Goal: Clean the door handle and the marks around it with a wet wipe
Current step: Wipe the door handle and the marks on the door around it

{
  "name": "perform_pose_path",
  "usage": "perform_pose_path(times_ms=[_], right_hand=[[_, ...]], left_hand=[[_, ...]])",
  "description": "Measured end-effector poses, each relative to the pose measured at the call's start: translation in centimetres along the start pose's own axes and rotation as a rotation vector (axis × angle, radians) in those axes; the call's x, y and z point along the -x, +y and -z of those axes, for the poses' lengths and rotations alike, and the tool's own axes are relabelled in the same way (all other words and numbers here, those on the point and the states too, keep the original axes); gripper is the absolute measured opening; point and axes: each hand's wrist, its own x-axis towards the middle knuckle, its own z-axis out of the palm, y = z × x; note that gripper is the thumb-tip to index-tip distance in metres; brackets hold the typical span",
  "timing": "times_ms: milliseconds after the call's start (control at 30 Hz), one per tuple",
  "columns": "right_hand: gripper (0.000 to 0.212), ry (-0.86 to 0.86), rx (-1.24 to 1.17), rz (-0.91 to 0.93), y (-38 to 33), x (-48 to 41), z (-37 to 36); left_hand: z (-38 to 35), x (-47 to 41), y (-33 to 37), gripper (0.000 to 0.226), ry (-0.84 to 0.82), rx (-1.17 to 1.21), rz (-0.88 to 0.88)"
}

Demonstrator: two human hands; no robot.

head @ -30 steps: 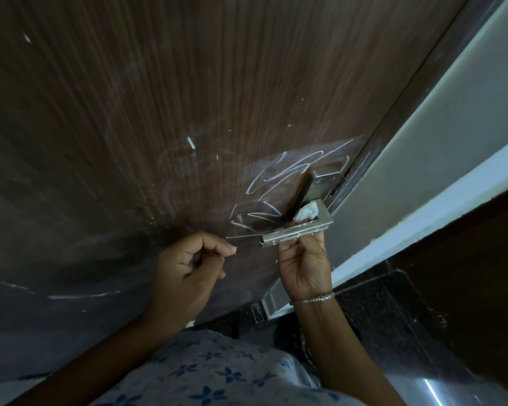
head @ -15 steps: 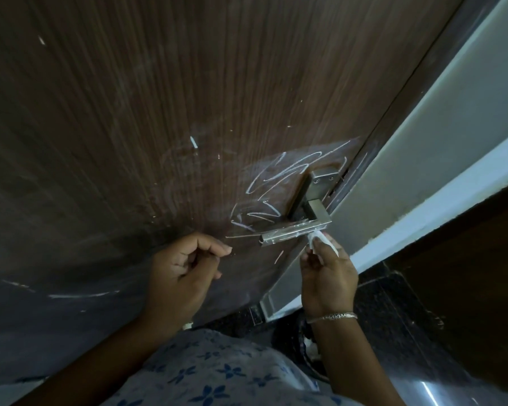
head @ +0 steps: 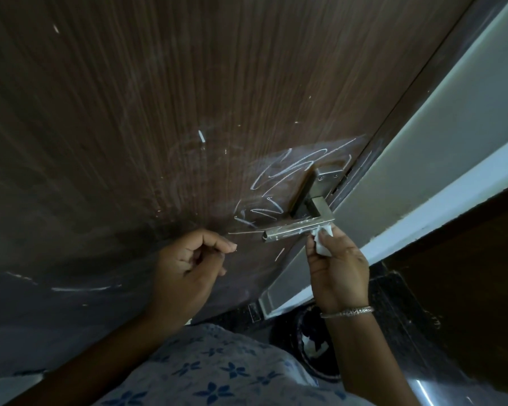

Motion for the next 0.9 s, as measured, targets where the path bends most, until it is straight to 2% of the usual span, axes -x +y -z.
perform_pose_path(times_ms=[200, 367, 533, 600, 700, 800, 900], right_hand=[[0.036, -0.067, 0.129, 0.009, 0.0, 0.8, 0.4], [0.022, -0.043, 0.09, 0.01, -0.3, 0.8, 0.5], [0.022, -0.093, 0.138, -0.027, 0.4, 1.9, -0.1], [0.02, -0.102, 0.133, -0.04, 0.5, 2.3, -0.1], [0.021, -0.051, 0.106, -0.04, 0.1, 2.1, -0.2], [0.022, -0.022, 0.095, -0.041, -0.1, 2.0, -0.6], [0.018, -0.11, 0.128, -0.084, 0.7, 2.8, -0.9]], left_hand=[[0.2, 0.0, 0.0, 0.039, -0.003, -0.008, -0.019], [0.2, 0.0, 0.0, 0.04, -0.002, 0.001, 0.006], [0.0, 0.0, 0.0, 0.039, -0.027, -0.01, -0.009], [-0.1, 0.0, 0.0, 0.034, -0.03, -0.004, -0.004], [-0.1, 0.1, 0.0, 0.014, -0.078, 0.054, 0.018], [0.0, 0.1, -0.2, 0.025, -0.159, 0.099, 0.045], [0.1, 0.2, -0.5, 0.035, -0.217, 0.135, 0.042]])
